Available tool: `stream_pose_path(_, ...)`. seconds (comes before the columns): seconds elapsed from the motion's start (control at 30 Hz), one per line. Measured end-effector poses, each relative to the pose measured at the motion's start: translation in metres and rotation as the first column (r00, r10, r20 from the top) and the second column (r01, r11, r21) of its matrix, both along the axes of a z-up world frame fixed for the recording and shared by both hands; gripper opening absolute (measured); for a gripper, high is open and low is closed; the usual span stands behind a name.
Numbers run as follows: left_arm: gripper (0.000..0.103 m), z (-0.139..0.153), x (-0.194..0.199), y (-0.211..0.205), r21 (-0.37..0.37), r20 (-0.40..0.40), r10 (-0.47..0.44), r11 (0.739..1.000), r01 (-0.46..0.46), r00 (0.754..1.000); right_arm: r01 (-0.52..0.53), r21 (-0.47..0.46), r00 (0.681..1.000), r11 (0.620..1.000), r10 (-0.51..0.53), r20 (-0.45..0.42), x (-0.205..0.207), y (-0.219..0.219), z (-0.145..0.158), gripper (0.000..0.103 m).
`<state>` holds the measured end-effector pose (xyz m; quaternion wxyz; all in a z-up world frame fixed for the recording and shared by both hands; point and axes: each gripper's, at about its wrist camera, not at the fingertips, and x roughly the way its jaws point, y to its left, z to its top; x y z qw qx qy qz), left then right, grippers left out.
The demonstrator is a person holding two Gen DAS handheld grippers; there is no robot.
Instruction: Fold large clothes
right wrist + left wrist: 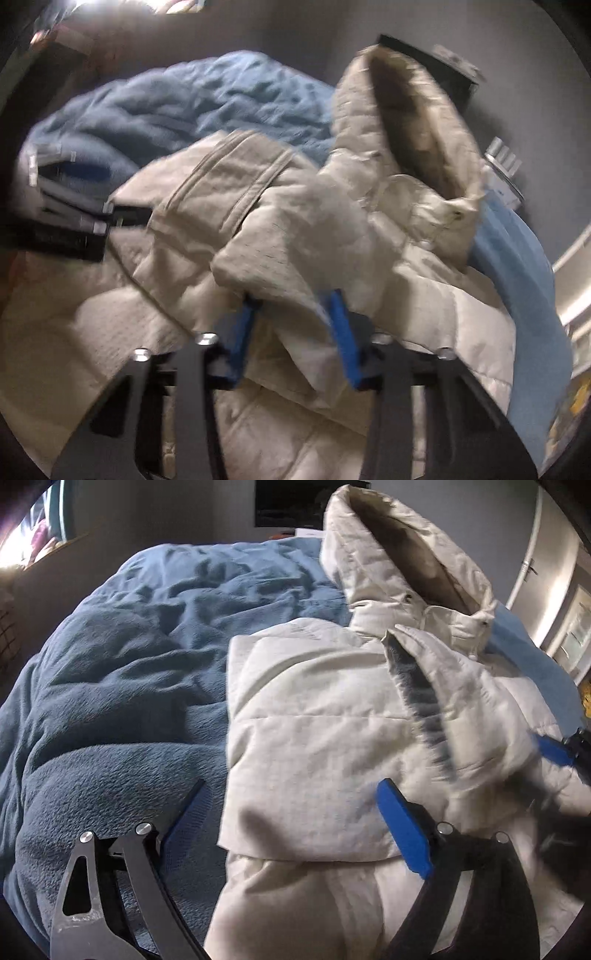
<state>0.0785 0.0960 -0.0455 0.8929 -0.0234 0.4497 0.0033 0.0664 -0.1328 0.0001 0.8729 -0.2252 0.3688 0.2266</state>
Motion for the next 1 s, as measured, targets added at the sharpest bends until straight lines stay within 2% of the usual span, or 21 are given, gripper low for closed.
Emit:
stream_pose_path(0.13, 0.087, 0.0, -0.002, -0.011, 0.039, 0.006, -0.034, 0.999, 0.034, 0.999, 0.105, 0.128, 0.994, 0.986, -0.107, 0.003, 0.002, -0.045, 0.023, 0.031)
stream_pose_path(0.27, 0.087, -0.001, -0.001, -0.012, 0.052, -0.004, -0.03, 0.998, 0.03, 1.0, 0.196, 0.21, 0.98, 0.958, -0.189, -0.056, 0.007, -0.085, 0.033, 0.031)
stream_pose_path(0.47, 0.087, -0.003, 0.0, -0.016, 0.078, -0.013, -0.028, 0.997, 0.028, 1.0, 0.307, 0.235, 0.952, 0.922, -0.295, -0.087, 0.012, -0.135, 0.029, 0.031)
stream_pose_path(0.6, 0.087, -0.004, 0.0, -0.017, 0.087, -0.019, -0.026, 0.996, 0.028, 0.999, 0.378, 0.208, 0.922, 0.902, -0.346, -0.176, 0.023, -0.163, 0.004, 0.031)
stream_pose_path(0.7, 0.087, -0.003, 0.0, -0.017, 0.084, -0.017, -0.027, 0.996, 0.028, 1.0, 0.43, 0.199, 0.885, 0.881, -0.368, -0.285, 0.03, -0.184, -0.013, 0.048)
stream_pose_path(0.77, 0.088, -0.003, 0.0, -0.017, 0.083, -0.015, -0.026, 0.996, 0.028, 1.0, 0.465, 0.225, 0.86, 0.856, -0.377, -0.344, 0.029, -0.2, -0.017, 0.068)
stream_pose_path(0.83, 0.088, -0.003, 0.0, -0.017, 0.083, -0.013, -0.027, 0.996, 0.028, 1.0, 0.489, 0.26, 0.848, 0.833, -0.384, -0.365, 0.027, -0.215, -0.016, 0.076)
stream_pose_path(0.93, 0.088, -0.003, 0.0, -0.018, 0.085, -0.018, -0.027, 0.996, 0.028, 0.999, 0.524, 0.319, 0.833, 0.79, -0.397, -0.387, 0.03, -0.234, -0.013, 0.078)
stream_pose_path(1.0, 0.088, -0.004, 0.001, -0.019, 0.087, -0.023, -0.027, 0.996, 0.029, 0.999, 0.56, 0.386, 0.812, 0.733, -0.394, -0.429, 0.035, -0.245, -0.014, 0.078)
